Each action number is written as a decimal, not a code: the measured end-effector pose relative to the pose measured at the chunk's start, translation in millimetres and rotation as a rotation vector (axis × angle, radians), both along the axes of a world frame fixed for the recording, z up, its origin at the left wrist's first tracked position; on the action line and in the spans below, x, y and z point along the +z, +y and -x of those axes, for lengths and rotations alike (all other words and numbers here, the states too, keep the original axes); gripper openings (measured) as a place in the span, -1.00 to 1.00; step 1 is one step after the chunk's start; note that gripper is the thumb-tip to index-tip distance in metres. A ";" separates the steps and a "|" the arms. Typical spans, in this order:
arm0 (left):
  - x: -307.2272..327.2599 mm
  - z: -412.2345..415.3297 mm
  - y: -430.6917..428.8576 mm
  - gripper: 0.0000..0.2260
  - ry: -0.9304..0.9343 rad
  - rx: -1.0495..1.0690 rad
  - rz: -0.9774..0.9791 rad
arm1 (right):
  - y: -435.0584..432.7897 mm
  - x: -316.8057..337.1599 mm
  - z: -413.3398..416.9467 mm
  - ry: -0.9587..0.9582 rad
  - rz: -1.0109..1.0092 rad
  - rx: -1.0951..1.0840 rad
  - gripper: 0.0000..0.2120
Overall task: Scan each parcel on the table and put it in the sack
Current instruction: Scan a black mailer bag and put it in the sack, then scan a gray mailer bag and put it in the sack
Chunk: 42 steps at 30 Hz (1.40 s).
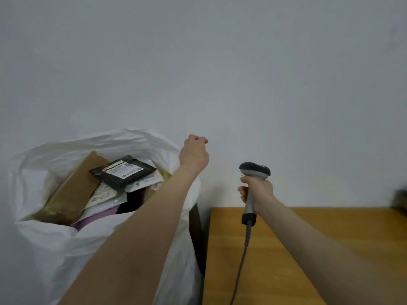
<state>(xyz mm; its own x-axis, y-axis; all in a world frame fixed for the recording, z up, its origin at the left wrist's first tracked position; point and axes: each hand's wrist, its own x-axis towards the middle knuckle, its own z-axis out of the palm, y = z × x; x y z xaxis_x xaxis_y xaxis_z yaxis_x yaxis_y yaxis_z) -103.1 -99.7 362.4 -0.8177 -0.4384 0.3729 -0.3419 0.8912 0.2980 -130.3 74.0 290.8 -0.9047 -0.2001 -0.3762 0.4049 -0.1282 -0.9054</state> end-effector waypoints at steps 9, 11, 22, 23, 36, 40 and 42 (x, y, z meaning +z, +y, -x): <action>-79.8 59.5 226.7 -0.60 -0.300 -0.326 -0.075 | 220.7 -44.1 9.8 -0.106 -0.070 -0.268 -0.95; -94.5 68.5 280.0 -0.59 -0.348 -0.385 -0.088 | 275.1 -55.3 10.6 -0.126 -0.087 -0.339 -0.96; -140.2 110.6 508.7 -0.57 -0.456 -0.653 -0.046 | 498.6 -86.8 25.1 -0.225 -0.155 -0.647 -0.93; -143.5 117.6 520.3 -0.57 -0.467 -0.668 -0.035 | 509.5 -88.3 31.2 -0.230 -0.153 -0.656 -0.93; -202.8 282.8 635.9 -0.54 -0.600 -0.699 -0.165 | 626.8 -122.9 169.2 -0.278 -0.137 -0.769 -0.91; -227.3 314.7 670.8 -0.47 -0.641 -0.670 -0.281 | 660.0 -139.9 198.6 -0.328 -0.116 -0.809 -0.92; -240.6 329.7 686.0 -0.45 -0.646 -0.646 -0.360 | 675.6 -148.7 214.7 -0.346 -0.123 -0.813 -0.90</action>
